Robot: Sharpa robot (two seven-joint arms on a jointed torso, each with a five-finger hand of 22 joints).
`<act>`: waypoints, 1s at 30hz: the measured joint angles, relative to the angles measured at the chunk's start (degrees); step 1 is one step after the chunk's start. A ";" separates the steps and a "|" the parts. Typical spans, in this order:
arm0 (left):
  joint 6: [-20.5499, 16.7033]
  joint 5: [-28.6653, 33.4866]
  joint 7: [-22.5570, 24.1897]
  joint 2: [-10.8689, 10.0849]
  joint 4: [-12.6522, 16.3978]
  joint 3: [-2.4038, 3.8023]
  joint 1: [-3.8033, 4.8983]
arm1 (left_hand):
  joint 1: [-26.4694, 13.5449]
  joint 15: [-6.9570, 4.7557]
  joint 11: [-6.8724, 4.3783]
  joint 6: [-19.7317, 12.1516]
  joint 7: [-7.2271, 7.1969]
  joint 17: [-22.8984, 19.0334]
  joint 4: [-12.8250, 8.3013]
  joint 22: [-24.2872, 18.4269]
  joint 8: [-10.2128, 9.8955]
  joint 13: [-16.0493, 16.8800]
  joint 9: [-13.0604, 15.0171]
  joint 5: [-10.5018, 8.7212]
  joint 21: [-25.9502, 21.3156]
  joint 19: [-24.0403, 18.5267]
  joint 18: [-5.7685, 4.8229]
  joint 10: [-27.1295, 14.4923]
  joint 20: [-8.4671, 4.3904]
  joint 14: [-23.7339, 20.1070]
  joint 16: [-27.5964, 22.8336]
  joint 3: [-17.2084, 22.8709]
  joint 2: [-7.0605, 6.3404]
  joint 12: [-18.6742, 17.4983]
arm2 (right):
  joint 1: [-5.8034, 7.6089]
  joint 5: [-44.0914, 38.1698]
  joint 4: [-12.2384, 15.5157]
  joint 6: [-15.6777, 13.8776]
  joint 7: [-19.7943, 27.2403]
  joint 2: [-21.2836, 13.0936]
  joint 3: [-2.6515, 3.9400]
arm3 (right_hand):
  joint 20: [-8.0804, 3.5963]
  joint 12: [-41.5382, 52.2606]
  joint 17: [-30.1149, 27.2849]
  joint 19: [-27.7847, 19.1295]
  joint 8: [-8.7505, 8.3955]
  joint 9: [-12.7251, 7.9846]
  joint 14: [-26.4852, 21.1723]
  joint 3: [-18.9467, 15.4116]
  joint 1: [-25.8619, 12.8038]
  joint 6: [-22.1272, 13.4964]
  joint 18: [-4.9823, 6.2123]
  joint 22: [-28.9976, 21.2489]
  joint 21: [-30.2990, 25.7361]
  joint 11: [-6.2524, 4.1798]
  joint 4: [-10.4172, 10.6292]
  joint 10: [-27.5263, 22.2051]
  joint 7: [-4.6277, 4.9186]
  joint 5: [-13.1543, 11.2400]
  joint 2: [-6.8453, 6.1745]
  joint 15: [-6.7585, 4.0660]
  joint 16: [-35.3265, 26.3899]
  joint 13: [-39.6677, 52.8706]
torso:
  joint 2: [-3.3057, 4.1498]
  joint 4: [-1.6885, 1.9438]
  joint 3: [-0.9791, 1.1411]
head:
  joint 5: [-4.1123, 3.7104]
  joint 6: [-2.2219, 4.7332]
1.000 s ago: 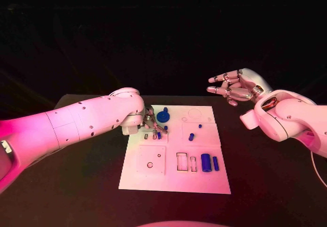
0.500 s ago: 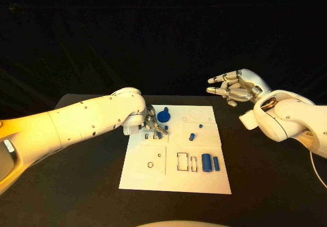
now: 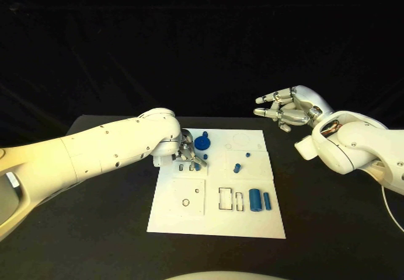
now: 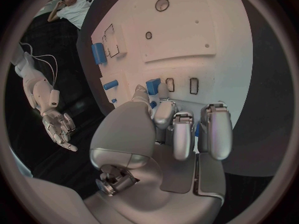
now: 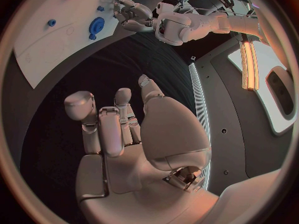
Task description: Assemble the parts on the task board
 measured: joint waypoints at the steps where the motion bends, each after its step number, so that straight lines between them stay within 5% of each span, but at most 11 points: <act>1: 0.03 0.00 0.01 0.00 0.00 0.00 0.00 | 0.68 0.00 0.00 0.00 0.00 0.00 -0.26 0.00 0.00 0.00 0.18 0.00 0.00 0.00 0.00 0.00 0.00 0.00 0.00 0.26 0.27 0.00 | -0.01 -0.03 -0.02 0.04 -0.03 0.02 0.00 | -0.19 0.00 -0.09 -0.19 0.00 0.00 0.00 0.00 0.00 0.00 0.00 -0.09 -0.26 0.00 0.00 0.00 0.00 0.00 0.00 0.00 -0.26 -0.10 | 0.00 -0.01 0.00 | 0.03 -0.03; 10: 0.06 0.13 0.25 0.04 0.00 0.20 0.13 | 9.70 -0.68 -0.54 -2.06 -0.55 -0.01 -5.88 0.00 -0.13 0.19 0.93 -0.15 0.00 0.09 0.01 -0.32 -0.54 -0.01 0.00 6.71 2.89 -0.58 | -0.04 -0.21 -0.13 0.30 -0.29 0.07 -0.03 | -0.19 0.00 -0.16 -0.19 0.00 0.00 0.00 0.00 0.00 0.00 -0.01 -0.18 -0.26 0.00 0.00 0.00 0.00 0.00 0.00 0.00 -0.27 -0.11 | -0.01 0.00 0.03 | 0.08 -0.13; 13: -0.17 0.16 0.41 0.04 0.00 0.21 0.18 | 11.12 -0.83 -0.72 -3.01 -0.11 -0.01 -6.84 -0.01 -0.89 -0.80 0.81 -0.10 0.00 0.01 0.00 -0.50 -0.63 0.01 0.00 11.55 1.80 -1.68 | -0.04 -0.25 -0.22 0.38 -0.35 0.11 -0.04 | -0.19 0.00 -0.17 -0.19 0.00 0.00 0.00 0.00 0.23 0.00 0.00 -0.18 -0.26 0.00 0.00 0.00 0.00 0.00 0.23 0.00 -0.26 -0.03 | 0.00 0.00 0.03 | 0.08 -0.17; 19: -1.28 0.21 0.90 -0.03 -0.13 0.18 0.06 | 12.91 -0.51 -0.37 -3.43 0.12 -0.01 -0.56 -0.01 -1.17 -1.58 1.06 0.09 -0.24 0.01 0.00 -0.84 -0.63 0.11 0.00 17.83 -0.05 -3.02 | -0.06 -0.52 -0.51 0.75 -0.65 0.41 -0.21 | -0.19 0.40 -0.36 -0.19 0.00 -0.01 0.00 0.01 0.30 0.00 -0.01 -0.34 -0.26 0.00 0.00 0.00 0.00 0.00 0.30 0.00 -0.27 0.61 | 0.00 -0.03 0.04 | 0.15 -0.22; 21: -1.71 0.22 1.05 -0.10 -0.19 0.15 0.00 | 12.16 -0.51 -0.30 -3.50 0.19 -0.02 2.13 -0.01 -0.76 -0.99 3.11 0.09 -0.30 0.00 0.00 -0.94 -0.63 0.11 0.00 21.80 -2.26 -3.12 | -0.07 -0.64 -0.61 0.94 -0.78 0.53 -0.27 | -0.19 0.40 -0.36 -0.19 0.00 -0.01 0.00 0.00 0.30 0.00 0.00 -0.34 -0.26 0.00 -0.01 0.00 0.00 0.00 0.30 0.00 -0.26 0.61 | -0.01 -0.02 0.04 | 0.15 -0.23; 24: -2.41 0.30 1.33 -0.45 -0.21 0.15 -0.05 | 9.47 -0.52 -0.30 -3.50 0.19 -0.02 1.79 -0.01 -0.11 -1.24 4.78 0.09 -0.58 0.00 0.00 -0.93 -0.63 0.11 0.00 27.65 -4.99 -3.10 | -0.11 -0.81 -0.95 1.29 -1.02 0.75 -0.46 | -0.19 0.71 -0.52 -0.19 0.00 -0.01 0.00 -0.64 0.27 0.00 0.00 -0.58 -0.61 0.15 0.64 0.15 0.00 0.00 0.32 0.00 -0.61 0.61 | -0.06 0.03 0.04 | 0.12 -0.24; 30: -3.55 0.48 1.73 -1.76 0.37 0.22 -0.02 | 6.81 -0.52 -0.30 -3.50 0.20 -0.02 0.46 -0.01 0.23 -1.55 6.19 0.06 -0.58 0.00 0.01 -0.93 -0.63 0.11 0.00 32.30 -6.53 -3.10 | -0.32 -1.03 -1.27 1.93 -1.48 1.01 -0.66 | 0.01 0.71 -0.66 -0.39 0.00 -0.01 0.00 -0.79 0.03 0.00 0.00 -0.77 -0.87 0.21 0.79 0.22 0.00 -0.33 0.56 0.00 -0.61 0.61 | -0.10 0.04 0.08 | 0.27 -0.10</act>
